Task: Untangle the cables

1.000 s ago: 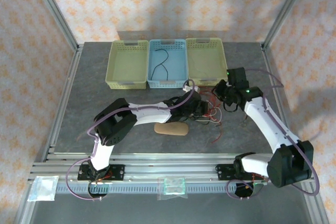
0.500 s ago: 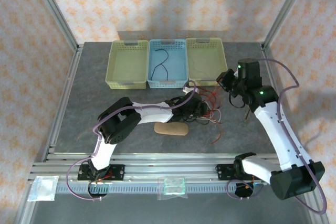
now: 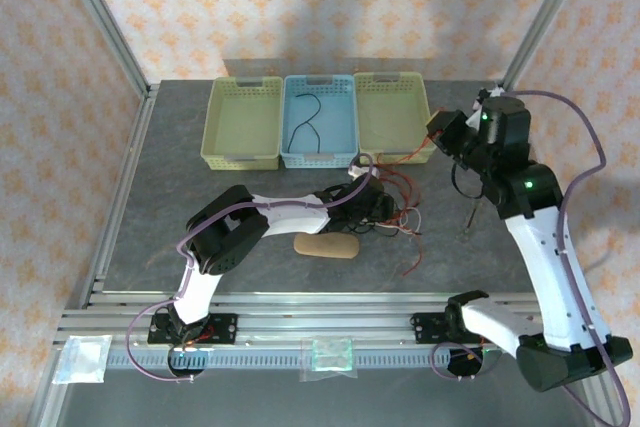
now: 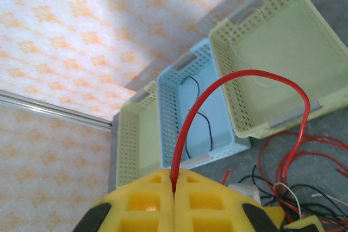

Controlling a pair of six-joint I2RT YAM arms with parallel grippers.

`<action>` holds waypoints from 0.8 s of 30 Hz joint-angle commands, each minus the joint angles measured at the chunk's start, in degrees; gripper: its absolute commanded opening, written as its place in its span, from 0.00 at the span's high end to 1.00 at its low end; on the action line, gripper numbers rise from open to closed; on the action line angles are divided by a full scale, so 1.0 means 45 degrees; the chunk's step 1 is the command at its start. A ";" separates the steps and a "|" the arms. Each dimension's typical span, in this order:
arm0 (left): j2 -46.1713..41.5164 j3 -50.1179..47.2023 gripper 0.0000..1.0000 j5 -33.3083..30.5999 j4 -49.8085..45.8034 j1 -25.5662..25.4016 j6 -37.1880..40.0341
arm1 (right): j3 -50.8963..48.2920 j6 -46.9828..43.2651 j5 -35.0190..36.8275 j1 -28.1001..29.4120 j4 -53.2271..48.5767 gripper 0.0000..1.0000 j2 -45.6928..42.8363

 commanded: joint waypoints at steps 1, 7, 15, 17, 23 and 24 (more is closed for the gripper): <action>0.0038 -0.0084 0.32 -0.0122 -0.0121 0.0106 -0.0104 | 0.0988 -0.0687 0.0344 0.0074 0.0437 1.00 -0.0304; -0.1360 -0.0867 0.31 -0.0070 0.0687 0.0097 0.0066 | 0.1835 -0.2073 0.0748 0.0076 0.0278 1.00 -0.0038; -0.6749 -0.3211 0.25 -0.1349 0.1561 0.0112 0.1343 | 0.0985 -0.5066 0.1263 0.0084 0.0669 1.00 0.0285; -0.7995 -0.3589 0.24 -0.1821 0.1216 0.0199 0.1837 | 0.0727 -0.5746 0.0936 0.0081 0.0814 1.00 0.0289; -1.0854 -0.4195 0.05 -0.1649 0.0361 0.1728 0.3556 | -0.0800 -0.8307 -0.1803 0.0072 0.2115 1.00 -0.0341; -1.1110 -0.4234 0.02 -0.0996 0.0420 0.2182 0.4095 | -0.0911 -0.8663 -0.2579 0.0081 0.2295 1.00 -0.0293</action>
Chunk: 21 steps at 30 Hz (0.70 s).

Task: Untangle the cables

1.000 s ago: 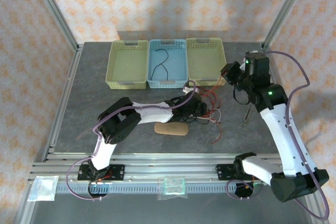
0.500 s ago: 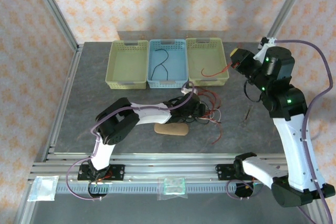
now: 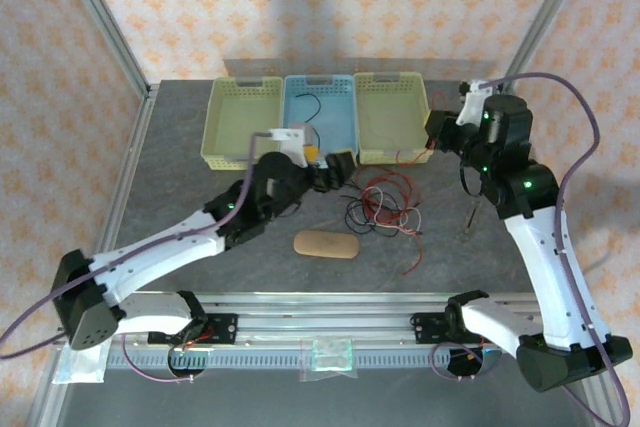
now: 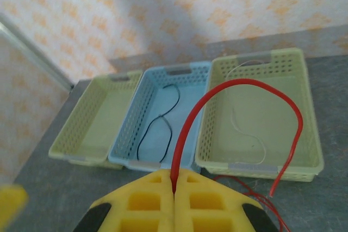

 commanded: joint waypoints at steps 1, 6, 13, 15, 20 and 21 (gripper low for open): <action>-0.0603 -0.0377 0.01 0.0822 -0.0448 0.1195 0.2068 | -0.0266 -0.2098 -0.2637 0.0060 0.1316 1.00 -0.0199; -0.0974 -0.0472 0.00 0.2202 0.0382 0.2022 0.5725 | 0.0349 -0.3349 -0.5282 0.0066 0.0826 1.00 0.0937; -0.0358 0.0345 0.01 0.4479 0.0118 0.2764 0.8862 | 0.1527 -0.4617 -0.7837 0.0076 -0.0549 1.00 0.2523; -0.0142 0.0653 0.01 0.5329 -0.0068 0.2747 0.9957 | 0.1655 -0.4854 -0.8462 0.0162 -0.0814 1.00 0.2818; 0.0186 0.1239 0.01 0.6287 -0.0055 0.2764 1.2314 | 0.1992 -0.5356 -0.8751 0.0567 -0.1648 1.00 0.3561; 0.0326 0.1472 0.01 0.6364 -0.0267 0.2761 1.2692 | 0.2057 -0.5403 -0.8735 0.0672 -0.1774 1.00 0.3676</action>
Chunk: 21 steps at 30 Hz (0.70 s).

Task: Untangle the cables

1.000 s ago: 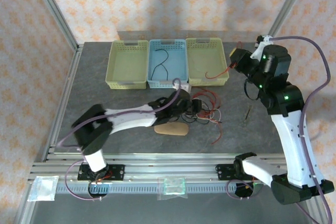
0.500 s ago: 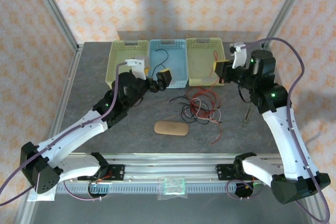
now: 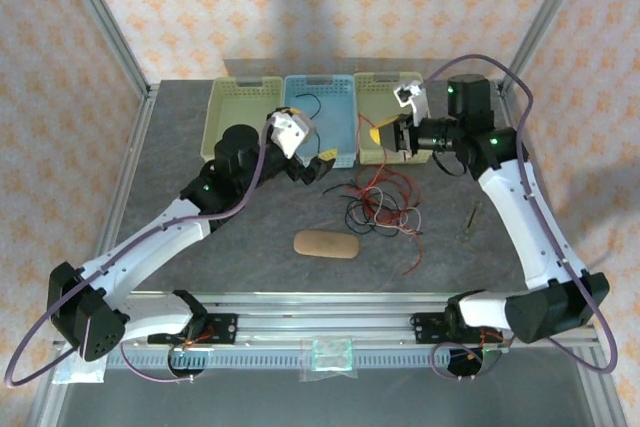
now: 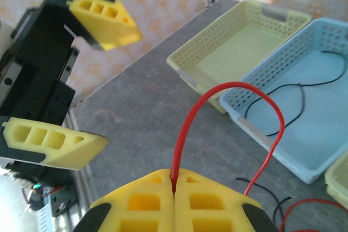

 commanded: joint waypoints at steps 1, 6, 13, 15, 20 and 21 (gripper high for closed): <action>0.0305 0.1105 0.01 0.1191 -0.0386 0.0039 0.2597 | 0.0581 -0.0617 -0.0769 0.0355 -0.0759 1.00 0.0313; 0.0966 0.2031 0.03 0.1871 -0.0991 0.0030 0.3771 | 0.0828 -0.0756 -0.0389 0.0989 -0.0995 1.00 0.0640; 0.1636 0.2935 0.17 0.2677 -0.1902 0.0015 0.4388 | 0.0866 -0.0616 -0.0384 0.1109 -0.0883 1.00 0.0556; 0.1690 0.3034 0.19 0.2829 -0.2029 0.0011 0.4428 | 0.0866 -0.0592 -0.0415 0.1099 -0.0914 1.00 0.0496; 0.1786 0.3056 0.26 0.2964 -0.2142 0.0020 0.4467 | 0.0910 -0.0615 -0.0746 0.1102 -0.1026 1.00 0.0430; 0.1821 0.3071 0.27 0.2968 -0.2133 0.0008 0.4467 | 0.0887 -0.0596 -0.0744 0.1096 -0.1013 1.00 0.0411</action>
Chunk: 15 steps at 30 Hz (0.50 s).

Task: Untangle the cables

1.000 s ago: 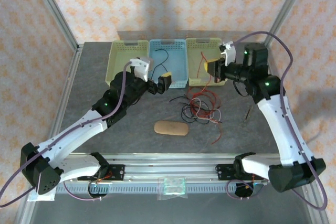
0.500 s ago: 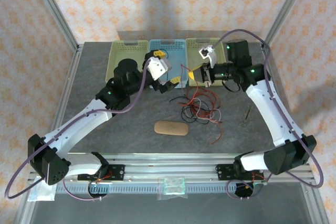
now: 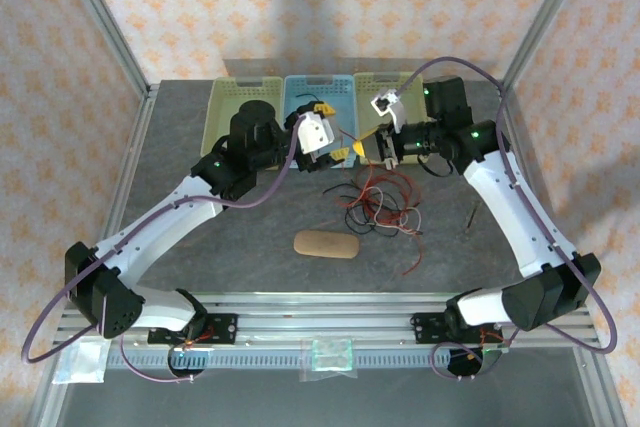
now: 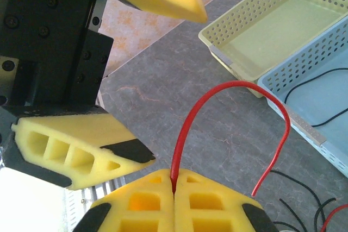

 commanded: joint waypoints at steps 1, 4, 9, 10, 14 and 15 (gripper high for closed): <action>0.0102 0.0477 0.29 0.0483 -0.0204 0.0005 0.0281 | 0.0496 -0.0167 -0.0427 0.0058 -0.0109 1.00 -0.0320; 0.0235 0.0552 0.35 0.0522 -0.0146 -0.0002 0.0268 | 0.0517 -0.0155 -0.0692 0.0066 -0.0130 1.00 -0.0320; 0.0508 0.0747 0.43 0.0542 -0.0137 -0.0038 0.0261 | 0.0536 -0.0206 -0.0877 0.0119 -0.0202 1.00 -0.0276; 0.0562 0.0769 0.44 0.0557 -0.0126 -0.0061 0.0253 | 0.0536 -0.0211 -0.0870 0.0125 -0.0232 1.00 -0.0309; 0.0728 0.0906 0.48 0.0696 -0.0281 -0.0107 0.0304 | 0.0462 -0.0165 -0.0727 0.0148 -0.0119 1.00 -0.0460; 0.0747 0.0925 0.50 0.0717 -0.0319 -0.0126 0.0299 | 0.0422 -0.0125 -0.0676 0.0138 -0.0055 1.00 -0.0519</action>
